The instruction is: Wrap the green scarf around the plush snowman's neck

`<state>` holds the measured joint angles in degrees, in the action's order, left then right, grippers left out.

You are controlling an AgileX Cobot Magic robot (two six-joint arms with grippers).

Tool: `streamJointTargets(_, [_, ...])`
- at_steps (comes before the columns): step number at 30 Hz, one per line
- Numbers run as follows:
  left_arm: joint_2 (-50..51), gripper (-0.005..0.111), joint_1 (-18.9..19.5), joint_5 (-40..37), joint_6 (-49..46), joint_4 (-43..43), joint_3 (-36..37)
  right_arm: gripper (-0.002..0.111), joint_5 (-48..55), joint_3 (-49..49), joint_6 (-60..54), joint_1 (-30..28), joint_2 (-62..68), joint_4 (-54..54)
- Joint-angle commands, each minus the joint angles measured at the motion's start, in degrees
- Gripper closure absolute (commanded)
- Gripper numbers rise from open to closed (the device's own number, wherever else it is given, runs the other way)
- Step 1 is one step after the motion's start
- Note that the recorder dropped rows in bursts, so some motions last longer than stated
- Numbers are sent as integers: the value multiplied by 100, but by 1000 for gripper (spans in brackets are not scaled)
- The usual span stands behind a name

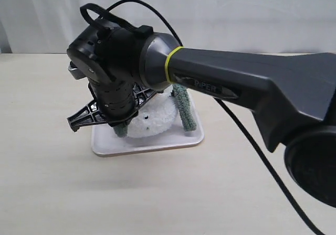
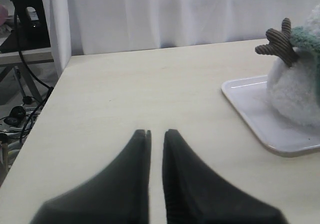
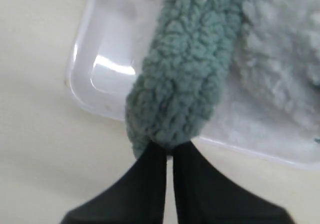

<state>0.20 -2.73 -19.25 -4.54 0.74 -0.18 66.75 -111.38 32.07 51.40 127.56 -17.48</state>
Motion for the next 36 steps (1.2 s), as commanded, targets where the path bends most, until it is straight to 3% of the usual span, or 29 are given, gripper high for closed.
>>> streamJointTargets(1, [-20,96,15,72,-5,-1,18,104,322,38,-522,9,-112,112])
streamJointTargets(11, [-20,96,15,72,-5,-1,18,104,322,179,-896,9,-117,317])
streamJointTargets(19, [-20,96,15,72,-5,-1,18,104,322,942,-850,-1,-117,-51])
streamJointTargets(36, [-20,96,15,72,-5,-1,18,104,322,1122,-911,-1,-105,-571])
